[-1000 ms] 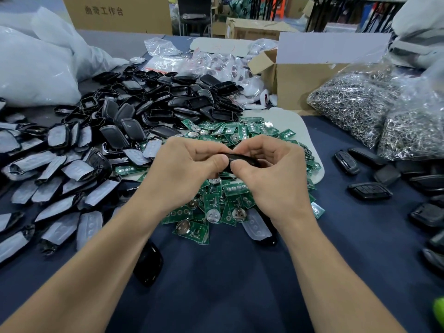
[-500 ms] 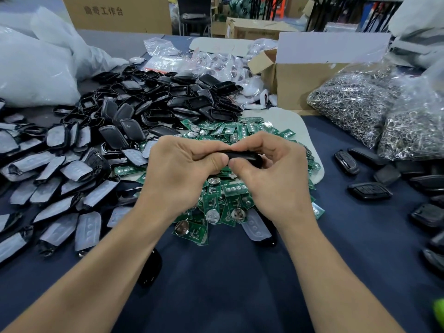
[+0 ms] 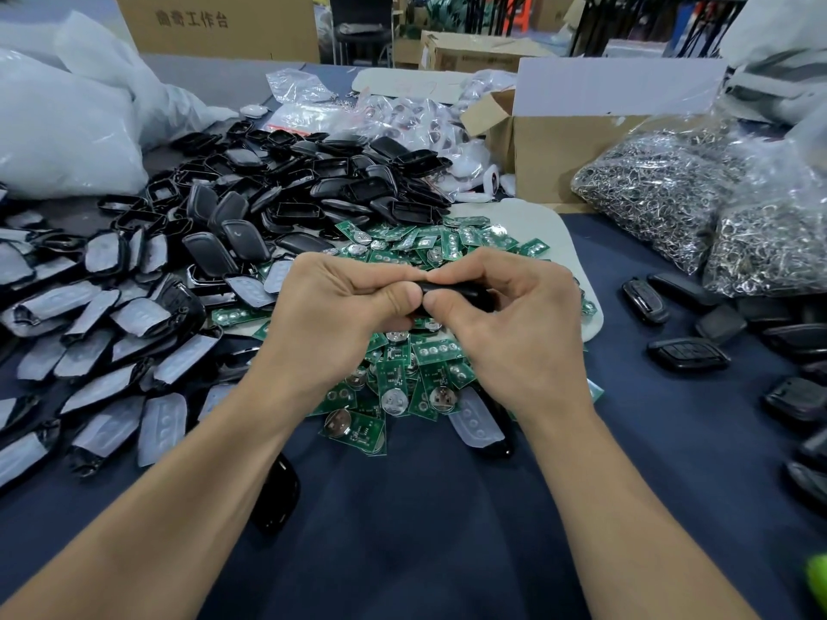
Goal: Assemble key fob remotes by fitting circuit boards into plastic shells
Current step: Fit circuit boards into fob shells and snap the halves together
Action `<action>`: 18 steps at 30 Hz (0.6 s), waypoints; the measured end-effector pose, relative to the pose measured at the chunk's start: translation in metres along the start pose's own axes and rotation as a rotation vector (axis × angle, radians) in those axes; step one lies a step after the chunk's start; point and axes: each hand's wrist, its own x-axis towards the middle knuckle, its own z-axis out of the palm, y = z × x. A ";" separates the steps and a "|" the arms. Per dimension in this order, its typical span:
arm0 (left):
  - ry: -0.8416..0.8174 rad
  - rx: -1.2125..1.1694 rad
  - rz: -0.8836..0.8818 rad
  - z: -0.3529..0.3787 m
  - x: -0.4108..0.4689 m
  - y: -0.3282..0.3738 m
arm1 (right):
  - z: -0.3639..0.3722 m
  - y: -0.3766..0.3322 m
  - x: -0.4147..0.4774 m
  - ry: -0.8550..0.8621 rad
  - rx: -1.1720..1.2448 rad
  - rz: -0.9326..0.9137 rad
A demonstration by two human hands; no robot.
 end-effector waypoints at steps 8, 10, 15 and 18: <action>0.081 -0.001 0.018 0.003 0.000 0.002 | -0.003 0.001 0.004 -0.051 0.238 0.131; 0.083 0.034 0.036 0.004 0.000 0.001 | -0.004 0.002 0.004 -0.031 0.238 0.119; 0.054 0.113 0.053 0.001 0.000 -0.001 | -0.002 0.003 0.002 -0.002 0.198 0.098; 0.063 0.104 0.062 -0.001 -0.001 -0.001 | -0.002 0.004 0.002 -0.005 0.179 0.087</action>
